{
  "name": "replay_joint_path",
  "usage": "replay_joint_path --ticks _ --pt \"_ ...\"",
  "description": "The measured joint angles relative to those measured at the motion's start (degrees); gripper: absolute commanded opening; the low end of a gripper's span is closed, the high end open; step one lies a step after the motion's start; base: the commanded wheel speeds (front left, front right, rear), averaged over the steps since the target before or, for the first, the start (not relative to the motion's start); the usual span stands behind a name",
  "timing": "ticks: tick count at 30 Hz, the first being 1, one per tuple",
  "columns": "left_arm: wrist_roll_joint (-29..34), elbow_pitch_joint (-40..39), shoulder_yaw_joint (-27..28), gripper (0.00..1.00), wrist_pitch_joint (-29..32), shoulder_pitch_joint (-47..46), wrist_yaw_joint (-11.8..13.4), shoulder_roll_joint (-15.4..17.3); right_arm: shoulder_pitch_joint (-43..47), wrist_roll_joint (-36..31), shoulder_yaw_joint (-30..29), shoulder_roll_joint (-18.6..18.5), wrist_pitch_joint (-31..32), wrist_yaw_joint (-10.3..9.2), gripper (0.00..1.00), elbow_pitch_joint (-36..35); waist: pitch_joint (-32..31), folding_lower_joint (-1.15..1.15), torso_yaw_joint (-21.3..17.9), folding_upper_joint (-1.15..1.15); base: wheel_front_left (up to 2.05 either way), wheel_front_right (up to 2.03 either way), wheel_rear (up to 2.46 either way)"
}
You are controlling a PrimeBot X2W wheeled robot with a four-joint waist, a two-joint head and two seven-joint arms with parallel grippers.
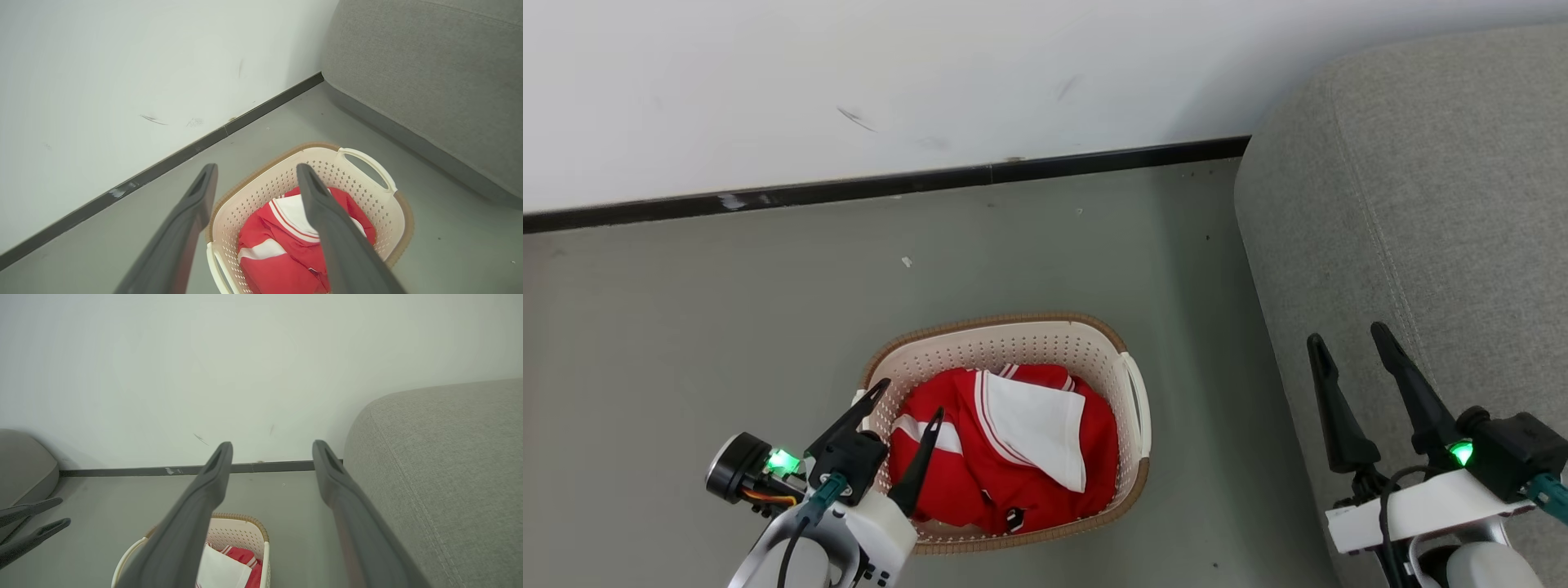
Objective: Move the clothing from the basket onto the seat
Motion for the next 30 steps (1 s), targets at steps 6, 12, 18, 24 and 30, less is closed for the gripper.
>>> replay_joint_path --ticks 6,12,18,24,30 --pt "1.07 3.46 -1.49 1.00 0.47 -4.00 -0.62 -0.14 -2.71 0.01 0.29 0.00 -0.25 0.00 1.00 -1.41 3.81 0.00 -1.32 0.00 0.00 0.00 0.00" --pt "1.47 6.16 -1.91 1.00 0.46 -8.17 -0.91 -0.42 -5.99 0.36 0.56 -0.01 -0.41 0.00 1.00 -2.79 7.84 0.00 -2.90 0.00 0.00 0.00 0.00" --pt "2.55 9.13 -2.14 1.00 0.46 -11.66 -0.91 -0.71 -8.73 1.44 1.15 -0.02 -0.41 0.00 1.00 -3.25 11.76 0.00 -4.58 0.00 0.00 0.00 0.00" --pt "3.90 12.36 -2.91 1.00 0.45 -14.35 -0.91 -0.76 -11.72 2.10 1.85 -0.03 -0.41 0.00 1.00 -4.14 15.45 0.00 -6.26 0.00 0.00 0.00 0.00" --pt "4.82 14.95 -3.20 1.00 0.43 -16.65 -0.87 -0.25 -13.99 3.14 2.25 -0.04 -0.41 0.00 1.00 -4.44 18.34 0.00 -7.62 0.00 0.00 0.00 0.00"
